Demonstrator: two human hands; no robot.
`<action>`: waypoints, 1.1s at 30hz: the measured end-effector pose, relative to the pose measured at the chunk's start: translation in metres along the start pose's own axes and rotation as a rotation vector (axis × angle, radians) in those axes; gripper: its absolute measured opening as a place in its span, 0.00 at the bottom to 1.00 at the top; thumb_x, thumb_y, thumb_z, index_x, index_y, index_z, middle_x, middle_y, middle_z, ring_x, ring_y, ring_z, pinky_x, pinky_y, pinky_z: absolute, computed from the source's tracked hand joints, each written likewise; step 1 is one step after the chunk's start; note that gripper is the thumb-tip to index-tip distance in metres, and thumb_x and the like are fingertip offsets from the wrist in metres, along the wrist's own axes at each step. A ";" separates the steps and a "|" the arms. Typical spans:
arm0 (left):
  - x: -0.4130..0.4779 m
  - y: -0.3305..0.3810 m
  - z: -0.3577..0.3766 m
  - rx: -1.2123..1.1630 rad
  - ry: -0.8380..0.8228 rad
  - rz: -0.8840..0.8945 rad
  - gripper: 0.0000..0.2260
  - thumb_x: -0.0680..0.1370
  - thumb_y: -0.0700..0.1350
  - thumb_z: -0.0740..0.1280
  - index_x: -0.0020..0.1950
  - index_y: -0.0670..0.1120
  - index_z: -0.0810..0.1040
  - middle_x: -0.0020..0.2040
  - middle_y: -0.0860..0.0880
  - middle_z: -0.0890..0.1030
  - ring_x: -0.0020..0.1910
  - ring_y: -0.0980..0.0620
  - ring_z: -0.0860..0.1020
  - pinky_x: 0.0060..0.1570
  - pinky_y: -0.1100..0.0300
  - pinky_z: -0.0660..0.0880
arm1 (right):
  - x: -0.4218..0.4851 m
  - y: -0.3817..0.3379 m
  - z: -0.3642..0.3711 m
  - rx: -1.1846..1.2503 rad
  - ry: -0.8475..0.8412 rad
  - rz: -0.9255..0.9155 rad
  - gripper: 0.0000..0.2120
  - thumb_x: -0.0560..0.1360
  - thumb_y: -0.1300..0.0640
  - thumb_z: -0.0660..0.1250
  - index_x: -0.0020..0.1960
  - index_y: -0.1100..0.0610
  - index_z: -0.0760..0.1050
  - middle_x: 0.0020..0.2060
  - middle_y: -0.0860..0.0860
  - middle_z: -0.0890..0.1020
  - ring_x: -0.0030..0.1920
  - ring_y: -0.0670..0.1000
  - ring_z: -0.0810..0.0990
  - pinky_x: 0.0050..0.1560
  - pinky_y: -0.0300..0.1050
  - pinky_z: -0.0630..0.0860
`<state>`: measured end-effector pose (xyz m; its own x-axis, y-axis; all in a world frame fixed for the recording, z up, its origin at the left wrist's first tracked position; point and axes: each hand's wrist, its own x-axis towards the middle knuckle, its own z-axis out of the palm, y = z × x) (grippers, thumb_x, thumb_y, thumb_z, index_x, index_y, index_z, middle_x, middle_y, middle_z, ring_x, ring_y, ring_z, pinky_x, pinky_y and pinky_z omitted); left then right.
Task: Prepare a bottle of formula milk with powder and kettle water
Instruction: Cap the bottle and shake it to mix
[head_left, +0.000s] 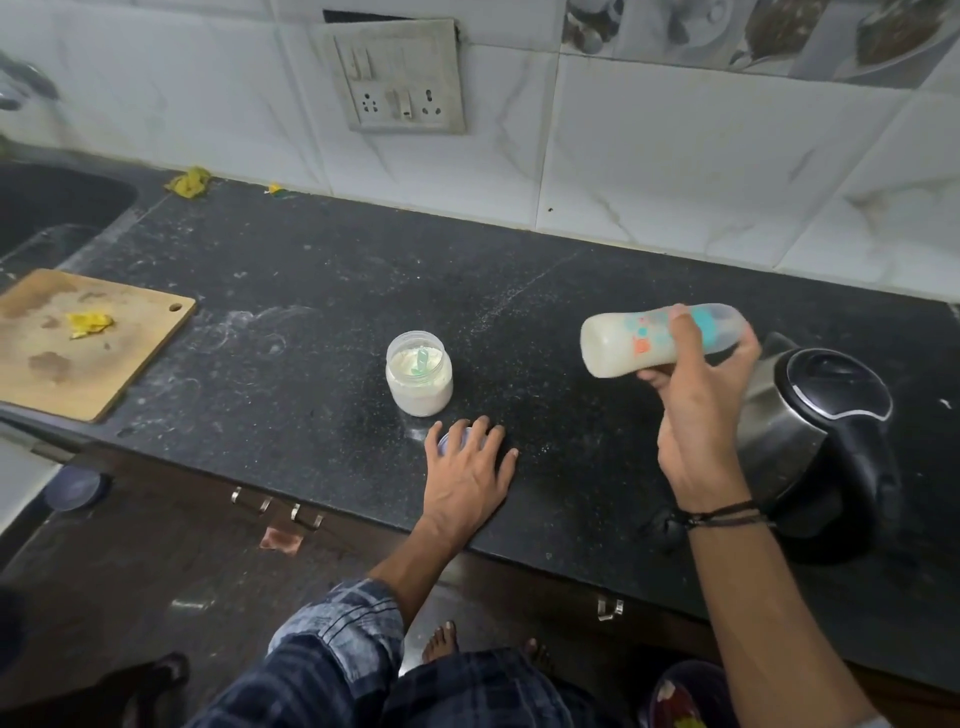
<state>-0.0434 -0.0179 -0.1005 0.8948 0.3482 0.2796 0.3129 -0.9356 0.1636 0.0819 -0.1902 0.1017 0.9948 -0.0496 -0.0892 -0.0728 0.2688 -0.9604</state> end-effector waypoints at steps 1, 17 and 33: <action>-0.001 -0.001 0.000 0.000 -0.002 0.004 0.17 0.84 0.62 0.57 0.64 0.54 0.77 0.65 0.53 0.77 0.65 0.47 0.76 0.72 0.40 0.59 | 0.001 0.001 0.001 -0.059 -0.051 0.027 0.23 0.77 0.52 0.75 0.67 0.47 0.68 0.56 0.49 0.82 0.49 0.44 0.87 0.35 0.38 0.79; 0.001 0.000 0.000 -0.003 -0.024 -0.004 0.18 0.84 0.62 0.57 0.64 0.53 0.77 0.66 0.52 0.78 0.66 0.46 0.76 0.73 0.40 0.59 | -0.001 0.010 0.001 -0.034 0.008 0.028 0.25 0.78 0.53 0.74 0.69 0.50 0.66 0.57 0.49 0.81 0.49 0.44 0.87 0.34 0.38 0.79; 0.002 0.001 -0.001 -0.004 -0.035 -0.007 0.18 0.84 0.62 0.56 0.64 0.54 0.77 0.66 0.52 0.77 0.66 0.46 0.76 0.73 0.40 0.57 | -0.003 0.018 -0.005 -0.156 -0.188 -0.021 0.25 0.76 0.54 0.77 0.67 0.43 0.68 0.51 0.43 0.84 0.54 0.47 0.87 0.34 0.37 0.79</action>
<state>-0.0419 -0.0178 -0.0994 0.9032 0.3520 0.2456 0.3176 -0.9330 0.1693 0.0777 -0.1903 0.0837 0.9910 0.1302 -0.0320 -0.0474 0.1167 -0.9920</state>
